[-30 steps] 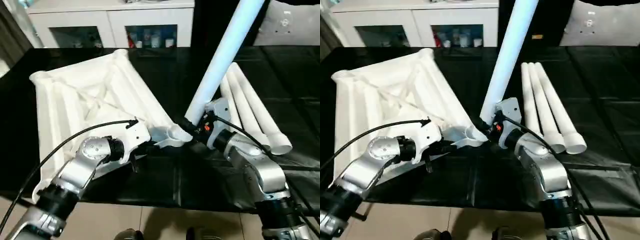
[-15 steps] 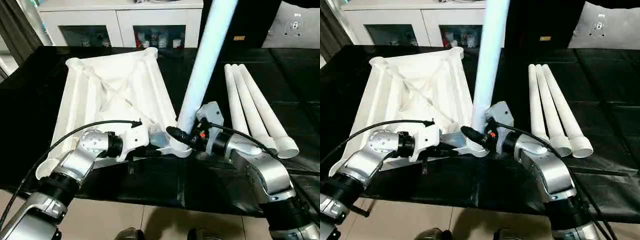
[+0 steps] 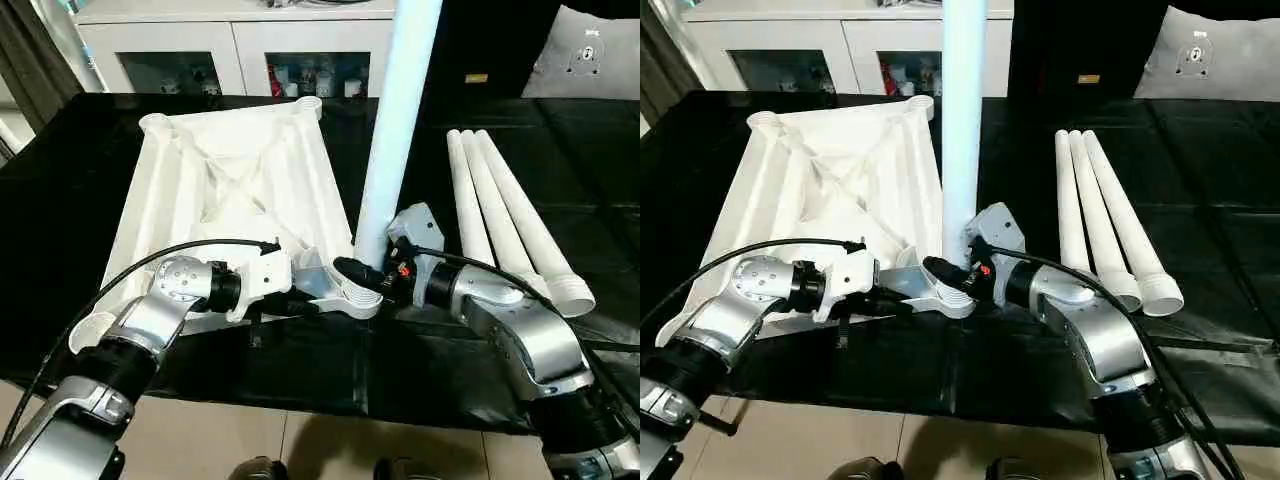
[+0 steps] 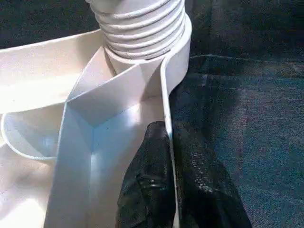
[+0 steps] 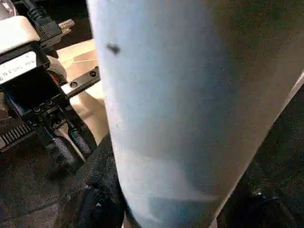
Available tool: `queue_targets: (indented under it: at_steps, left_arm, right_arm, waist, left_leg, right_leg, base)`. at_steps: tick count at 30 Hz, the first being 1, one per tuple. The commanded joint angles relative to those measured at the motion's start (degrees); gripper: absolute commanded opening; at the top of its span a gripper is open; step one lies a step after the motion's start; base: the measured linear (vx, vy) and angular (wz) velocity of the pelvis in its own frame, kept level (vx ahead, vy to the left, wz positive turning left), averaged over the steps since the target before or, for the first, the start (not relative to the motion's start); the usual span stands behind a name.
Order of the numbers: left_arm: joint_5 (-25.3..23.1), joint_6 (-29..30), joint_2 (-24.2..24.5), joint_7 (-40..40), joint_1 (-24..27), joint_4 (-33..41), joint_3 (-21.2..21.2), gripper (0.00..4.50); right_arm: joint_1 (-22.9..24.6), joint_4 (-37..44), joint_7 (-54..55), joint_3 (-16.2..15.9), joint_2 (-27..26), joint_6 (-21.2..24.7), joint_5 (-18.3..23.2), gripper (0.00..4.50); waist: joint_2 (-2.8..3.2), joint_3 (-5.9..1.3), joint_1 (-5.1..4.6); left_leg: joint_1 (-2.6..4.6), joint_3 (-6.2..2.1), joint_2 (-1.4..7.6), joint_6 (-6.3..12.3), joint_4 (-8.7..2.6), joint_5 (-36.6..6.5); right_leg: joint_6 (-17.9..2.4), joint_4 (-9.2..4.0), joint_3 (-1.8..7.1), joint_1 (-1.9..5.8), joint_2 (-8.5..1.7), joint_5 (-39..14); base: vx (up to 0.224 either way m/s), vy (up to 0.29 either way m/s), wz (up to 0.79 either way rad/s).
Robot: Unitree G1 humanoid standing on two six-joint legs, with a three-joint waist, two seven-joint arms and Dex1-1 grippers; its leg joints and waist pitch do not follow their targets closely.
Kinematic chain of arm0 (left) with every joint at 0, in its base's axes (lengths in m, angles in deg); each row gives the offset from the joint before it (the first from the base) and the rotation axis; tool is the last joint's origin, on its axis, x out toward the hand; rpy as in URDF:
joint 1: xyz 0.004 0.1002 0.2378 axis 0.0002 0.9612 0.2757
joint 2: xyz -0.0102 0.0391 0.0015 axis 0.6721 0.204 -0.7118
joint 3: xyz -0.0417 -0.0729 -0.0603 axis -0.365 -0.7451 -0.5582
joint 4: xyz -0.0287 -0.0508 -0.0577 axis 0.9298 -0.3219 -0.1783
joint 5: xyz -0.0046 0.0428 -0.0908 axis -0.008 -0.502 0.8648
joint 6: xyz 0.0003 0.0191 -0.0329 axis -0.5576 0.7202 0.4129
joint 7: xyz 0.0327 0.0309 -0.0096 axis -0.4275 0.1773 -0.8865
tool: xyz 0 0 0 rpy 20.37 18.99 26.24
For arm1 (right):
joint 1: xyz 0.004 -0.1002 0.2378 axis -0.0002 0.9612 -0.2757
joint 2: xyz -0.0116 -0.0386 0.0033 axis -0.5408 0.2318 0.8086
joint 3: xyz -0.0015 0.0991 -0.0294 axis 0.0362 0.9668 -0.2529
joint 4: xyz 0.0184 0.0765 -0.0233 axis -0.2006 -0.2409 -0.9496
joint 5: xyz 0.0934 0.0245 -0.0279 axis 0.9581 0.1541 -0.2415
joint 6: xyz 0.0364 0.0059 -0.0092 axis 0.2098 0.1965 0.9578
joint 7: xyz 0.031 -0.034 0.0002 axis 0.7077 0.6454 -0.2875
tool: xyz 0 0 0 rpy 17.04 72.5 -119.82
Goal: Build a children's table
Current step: Insert table leg to table base
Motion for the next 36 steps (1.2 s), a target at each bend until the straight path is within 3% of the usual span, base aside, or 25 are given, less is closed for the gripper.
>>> queue_targets:
  at_steps: [1,4,8,10,14,17,18,19,26,27,30,34,35,36]
  left_arm:
    - [-1.7,-1.0,0.0,3.0,0.4,0.2,1.7,0.0]
    - [-1.6,-1.2,-0.3,2.9,0.4,0.5,1.6,0.0]
    - [-2.2,-1.8,-0.4,1.4,0.2,-0.4,1.2,0.0]
    - [-2.6,-2.0,-0.2,0.7,0.0,-1.2,0.8,0.0]
    - [-2.6,-1.9,0.1,0.8,0.2,-1.0,0.7,0.0]
    - [-2.9,-2.1,0.3,0.6,0.3,-0.9,0.6,0.0]
    - [-3.2,-2.3,0.3,0.4,0.1,-1.1,0.5,0.0]
    - [-3.2,-2.3,0.3,0.4,0.1,-1.2,0.5,0.0]
    - [-3.4,-3.0,0.3,0.9,0.0,-1.1,0.7,0.0]
    - [-3.4,-3.1,0.3,1.1,0.0,-0.9,0.7,0.0]
    - [-3.0,-3.0,0.2,1.6,0.3,-0.4,0.6,0.0]
    - [-2.3,-3.3,0.2,3.0,0.7,0.6,0.5,0.0]
    - [-1.9,-3.3,0.3,3.8,0.7,1.0,0.5,0.0]
    - [-1.6,-3.3,0.3,4.4,0.7,1.2,0.6,0.0]
  right_arm:
    - [0.8,-4.7,0.4,-0.8,-0.8,1.7,-0.3,1.91]
    - [0.6,-7.8,0.6,1.2,-2.5,1.5,1.6,1.91]
    - [1.3,-9.4,0.7,2.3,-2.9,1.2,2.2,1.91]
    - [3.9,-9.8,0.3,2.3,-2.6,0.1,2.1,1.91]
    - [5.7,-8.9,-0.1,0.9,-1.9,-2.0,0.4,1.91]
    - [7.0,-8.1,-0.7,-1.6,-0.6,-5.1,-2.2,1.91]
    - [7.4,-8.0,-1.0,-3.4,0.4,-6.3,-3.9,1.91]
    - [7.4,-8.1,-1.0,-3.6,0.5,-6.4,-4.1,1.91]
    - [7.4,-10.2,-2.0,-6.1,1.4,-8.1,-6.2,1.91]
    - [7.8,-10.5,-2.5,-6.1,1.4,-8.0,-5.7,1.91]
    - [8.4,-11.0,-3.1,-5.9,1.2,-8.4,-4.9,1.91]
    - [9.6,-11.0,-6.0,-5.7,1.4,-9.7,-3.1,1.91]
    - [10.1,-10.7,-7.8,-6.0,1.7,-10.1,-2.4,1.91]
    - [10.4,-10.5,-9.0,-6.3,2.0,-10.4,-2.0,1.91]
  waist:
    - [-0.47,-3.45,-0.46]
    - [-0.27,-3.33,-0.47]
    - [-0.15,-3.33,-0.4]
    - [-0.27,-3.27,-0.34]
    - [-0.27,-3.18,-0.23]
    - [-0.18,-3.12,-0.18]
    - [0.09,-3.05,-0.18]
    - [-0.04,-3.08,-0.26]
    - [-0.01,-2.57,-0.62]
    - [-0.1,-2.11,-0.67]
    - [-0.18,-1.89,-0.72]
    - [-0.1,-2.01,-0.66]
    - [0.36,-1.79,-0.51]
    - [0.07,-2.08,-0.58]
  left_leg:
    - [0.37,-0.91,3.15,1.86,-4.22,-13.3]
    - [0.5,-1.04,3.28,1.47,-4.33,-14.4]
    - [0.51,-1.01,3.41,1.33,-4.47,-14.2]
    - [0.57,-0.93,3.37,1.19,-4.49,-15.2]
    - [0.64,-1.07,3.44,0.85,-4.72,-16.2]
    - [0.6,-1.07,3.54,0.79,-4.89,-16.2]
    - [0.59,-1.09,3.5,0.86,-4.94,-16.1]
    - [0.6,-1.02,3.48,0.89,-4.93,-16.1]
    - [0.82,-1.25,3.53,0.82,-5.35,-19.6]
    - [1.02,-1.27,3.51,0.69,-5.53,-21.1]
    - [1.58,-1.44,3.5,0.32,-5.78,-23.2]
    - [1.3,-1.43,3.71,0.94,-6.12,-20.9]
    - [1.31,-1.37,3.8,1.18,-6.17,-20.1]
    - [1.15,-1.21,3.79,1.58,-6.16,-18.9]
  right_leg:
    - [-10.2,-5.22,3.42,2.71,-4.97,-20.6]
    - [-9.8,-5.47,3.42,2.57,-5.08,-22.3]
    - [-10.8,-5.16,3.44,2.58,-4.92,-19.2]
    - [-10.5,-5.38,3.45,2.54,-4.99,-20.4]
    - [-9.6,-5.58,3.5,2.47,-5.1,-22.7]
    - [-9.6,-5.55,3.49,2.47,-5.02,-21.3]
    - [-9.7,-5.5,3.48,2.5,-5.02,-20.8]
    - [-9.7,-5.59,3.49,2.51,-4.98,-20.6]
    - [-8.9,-6.15,3.48,2.35,-5.11,-25.1]
    - [-8.5,-6.44,3.48,2.11,-5.11,-27.1]
    - [-7.2,-7.03,3.6,1.94,-5.27,-31.7]
    - [-7.8,-6.83,3.69,2.28,-5.27,-27.5]
    - [-8.6,-6.7,3.78,2.15,-5.27,-24.9]
    - [-9.6,-6.41,3.71,2.56,-5.13,-21.5]
  base:
    - [0.0,0.0,0.0]
    - [0.0,0.0,0.0]
    - [0.0,0.0,0.0]
    - [0.0,0.0,0.0]
    - [0.0,0.0,0.0]
    - [0.0,0.0,0.0]
    - [0.0,0.0,0.0]
    - [0.0,0.0,0.0]
    - [0.0,0.0,0.0]
    - [0.0,0.0,0.0]
    - [0.0,0.0,0.0]
    - [0.0,0.0,0.0]
    - [0.0,0.0,0.0]
    - [0.0,0.0,0.0]
